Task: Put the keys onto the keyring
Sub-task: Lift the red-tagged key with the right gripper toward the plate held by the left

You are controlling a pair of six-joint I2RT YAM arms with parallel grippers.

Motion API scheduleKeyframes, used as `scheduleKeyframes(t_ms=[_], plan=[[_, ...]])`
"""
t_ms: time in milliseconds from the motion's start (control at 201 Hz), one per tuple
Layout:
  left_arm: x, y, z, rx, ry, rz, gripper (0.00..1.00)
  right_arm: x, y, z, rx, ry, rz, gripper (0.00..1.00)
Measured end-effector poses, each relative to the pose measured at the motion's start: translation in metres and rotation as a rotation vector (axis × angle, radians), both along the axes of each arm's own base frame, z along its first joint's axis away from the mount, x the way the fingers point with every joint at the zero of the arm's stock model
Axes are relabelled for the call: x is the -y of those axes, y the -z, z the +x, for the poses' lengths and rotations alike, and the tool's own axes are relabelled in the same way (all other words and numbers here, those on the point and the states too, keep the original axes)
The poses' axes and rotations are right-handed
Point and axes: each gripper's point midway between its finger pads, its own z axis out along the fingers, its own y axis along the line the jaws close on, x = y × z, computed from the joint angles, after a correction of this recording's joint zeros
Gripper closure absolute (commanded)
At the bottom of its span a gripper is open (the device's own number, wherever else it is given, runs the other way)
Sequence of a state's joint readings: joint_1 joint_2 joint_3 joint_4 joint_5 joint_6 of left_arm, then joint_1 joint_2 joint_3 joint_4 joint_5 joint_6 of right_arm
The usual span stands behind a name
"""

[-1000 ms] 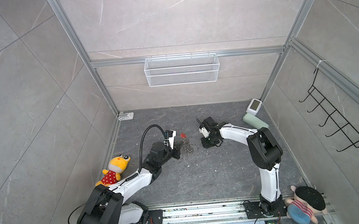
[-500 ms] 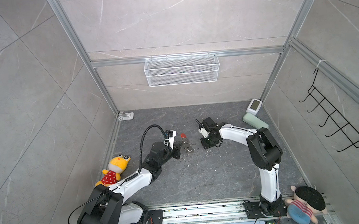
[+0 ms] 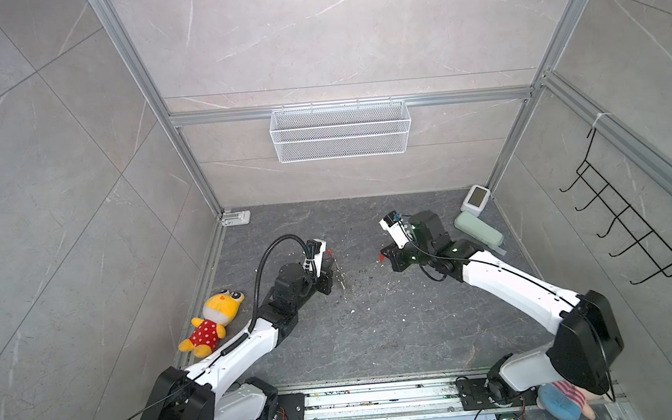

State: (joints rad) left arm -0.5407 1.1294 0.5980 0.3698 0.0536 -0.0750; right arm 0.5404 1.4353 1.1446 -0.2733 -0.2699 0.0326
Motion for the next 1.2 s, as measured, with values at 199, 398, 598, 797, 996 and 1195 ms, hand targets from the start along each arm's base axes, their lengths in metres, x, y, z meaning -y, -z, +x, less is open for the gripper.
scheduleKeyframes(t_ms=[199, 398, 598, 797, 996, 1195], plan=[[0.003, -0.067, 0.008, 0.078, 0.002, 0.003, 1.00, -0.006, -0.029, -0.010, -0.077, -0.172, 0.223, 1.00], [0.024, -0.079, 0.028, 0.045, 0.093, 0.062, 1.00, -0.023, -0.053, -0.022, -0.120, -0.302, 0.321, 1.00], [0.040, -0.055, 0.044, -0.085, 0.211, 0.045, 1.00, -0.028, -0.074, -0.002, -0.141, -0.292, 0.343, 1.00], [0.058, -0.071, 0.055, -0.195, 0.261, -0.057, 1.00, -0.014, -0.063, -0.005, -0.163, -0.198, 0.302, 1.00], [0.063, -0.050, 0.041, -0.204, 0.328, -0.091, 1.00, 0.001, -0.049, -0.026, -0.188, -0.166, 0.256, 1.00], [0.076, -0.031, 0.032, -0.267, 0.419, -0.139, 1.00, 0.000, -0.048, -0.033, -0.198, -0.200, 0.251, 1.00]])
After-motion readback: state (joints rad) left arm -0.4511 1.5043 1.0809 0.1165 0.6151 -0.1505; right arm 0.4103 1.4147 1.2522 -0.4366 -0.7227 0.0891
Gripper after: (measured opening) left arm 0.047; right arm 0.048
